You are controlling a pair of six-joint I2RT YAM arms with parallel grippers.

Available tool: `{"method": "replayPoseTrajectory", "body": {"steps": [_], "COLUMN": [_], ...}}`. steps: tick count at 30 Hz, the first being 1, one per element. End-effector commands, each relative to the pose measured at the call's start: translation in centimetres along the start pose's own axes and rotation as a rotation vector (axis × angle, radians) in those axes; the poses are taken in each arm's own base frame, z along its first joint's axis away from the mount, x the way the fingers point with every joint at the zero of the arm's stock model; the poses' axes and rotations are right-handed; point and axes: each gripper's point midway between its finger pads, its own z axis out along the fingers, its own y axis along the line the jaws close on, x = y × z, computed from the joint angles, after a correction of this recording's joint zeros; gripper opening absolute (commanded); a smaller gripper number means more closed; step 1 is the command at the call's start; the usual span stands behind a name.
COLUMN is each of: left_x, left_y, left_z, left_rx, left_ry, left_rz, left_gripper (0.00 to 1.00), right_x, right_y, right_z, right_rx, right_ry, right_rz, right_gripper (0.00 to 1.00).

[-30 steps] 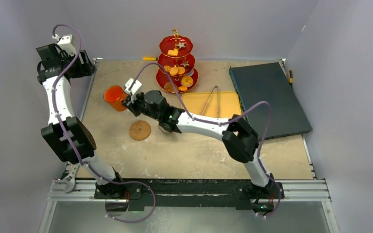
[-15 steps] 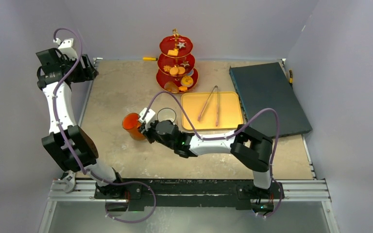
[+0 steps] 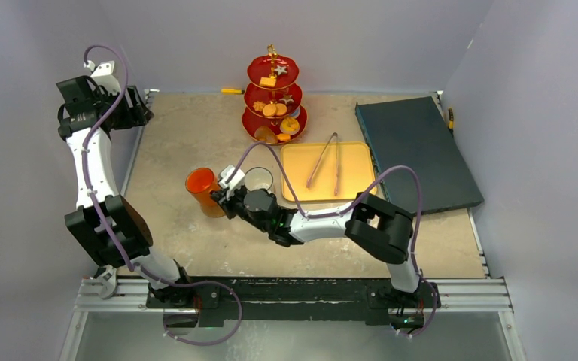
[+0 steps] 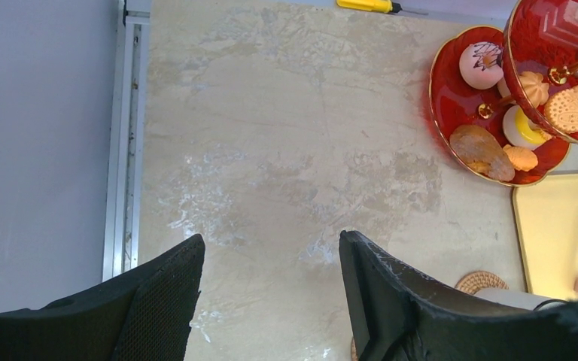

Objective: Serve the afternoon tea

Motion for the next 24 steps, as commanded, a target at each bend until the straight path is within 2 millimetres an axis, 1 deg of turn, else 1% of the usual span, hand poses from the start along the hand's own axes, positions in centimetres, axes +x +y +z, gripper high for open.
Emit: {"method": "replayPoseTrajectory", "body": {"steps": [1,5,13,20,24], "left_x": [-0.9,-0.9,-0.7,-0.9,-0.8], "left_y": [-0.8,-0.8,-0.8,-0.9,-1.0], "left_z": [-1.0,-0.9,-0.8,-1.0,-0.9], "left_rx": [0.019,0.018,0.025,0.024,0.025], "left_ry": [-0.033,-0.035,-0.032,-0.037,-0.036], "left_rz": [0.028,0.029,0.022,0.025,0.026], "left_gripper": [0.65,0.65,0.65,0.65,0.65], "right_x": [-5.1,-4.1,-3.0,-0.8,0.1], "right_y": [0.4,0.2,0.0,0.0,-0.1], "right_z": [0.6,0.7,0.1,-0.2,-0.5], "right_rx": [0.000,0.013,0.015,0.002,0.001], "right_ry": [-0.186,-0.174,-0.153,-0.120,-0.109], "right_rz": [0.070,0.072,0.084,0.090,0.091], "right_gripper": [0.00,0.00,0.00,0.00,0.00]}}
